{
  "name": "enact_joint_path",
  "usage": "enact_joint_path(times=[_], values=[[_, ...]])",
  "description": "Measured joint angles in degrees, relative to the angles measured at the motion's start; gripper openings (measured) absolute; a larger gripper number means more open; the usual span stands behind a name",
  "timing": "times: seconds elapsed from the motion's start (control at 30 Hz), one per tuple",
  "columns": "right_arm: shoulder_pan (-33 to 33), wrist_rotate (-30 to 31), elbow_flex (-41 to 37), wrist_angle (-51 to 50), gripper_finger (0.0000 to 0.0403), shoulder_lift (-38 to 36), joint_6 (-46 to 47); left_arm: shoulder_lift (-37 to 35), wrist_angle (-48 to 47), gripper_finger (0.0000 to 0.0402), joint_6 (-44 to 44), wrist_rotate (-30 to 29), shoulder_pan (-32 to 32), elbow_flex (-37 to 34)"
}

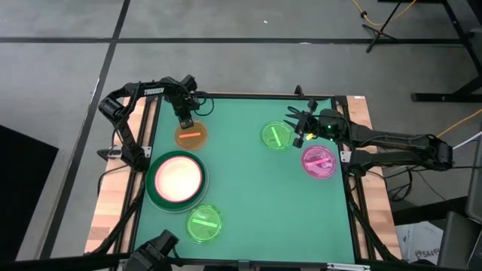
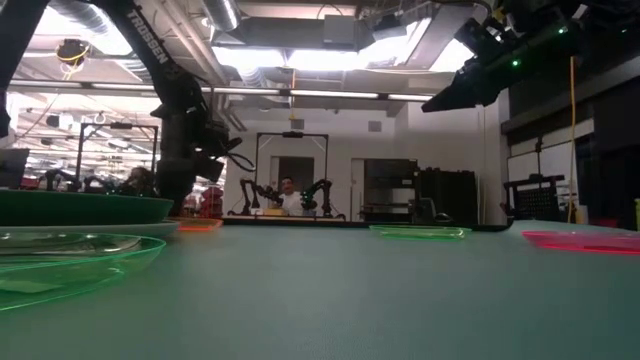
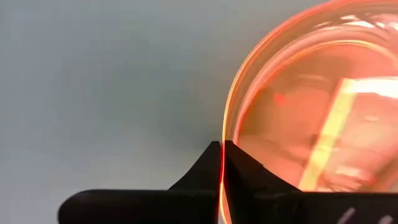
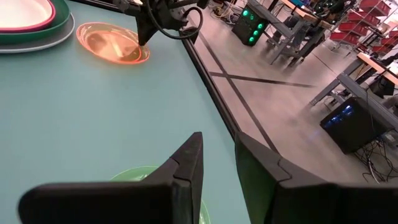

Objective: Stack plastic plates
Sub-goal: Stack the orange plate on top of the light orange plate

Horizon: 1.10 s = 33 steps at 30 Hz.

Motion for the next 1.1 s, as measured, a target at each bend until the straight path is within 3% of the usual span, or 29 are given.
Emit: enact_joint_path(times=[0.53,0.87,1.1], values=[[0.01,0.0,0.0,0.01,0.0083,0.0,0.0,-0.1,-3.03,0.0002,-2.07,10.77,-0.29,9.29],[0.02,-0.01,-0.01,0.01,0.0083,0.0,-0.02,-0.17,-4.33,0.0002,-3.19,18.67,-4.75,15.31],[0.01,0.0,-0.02,0.01,0.0083,0.0,-0.02,-0.21,-13.78,0.0002,-3.11,25.94,-8.74,19.32]])
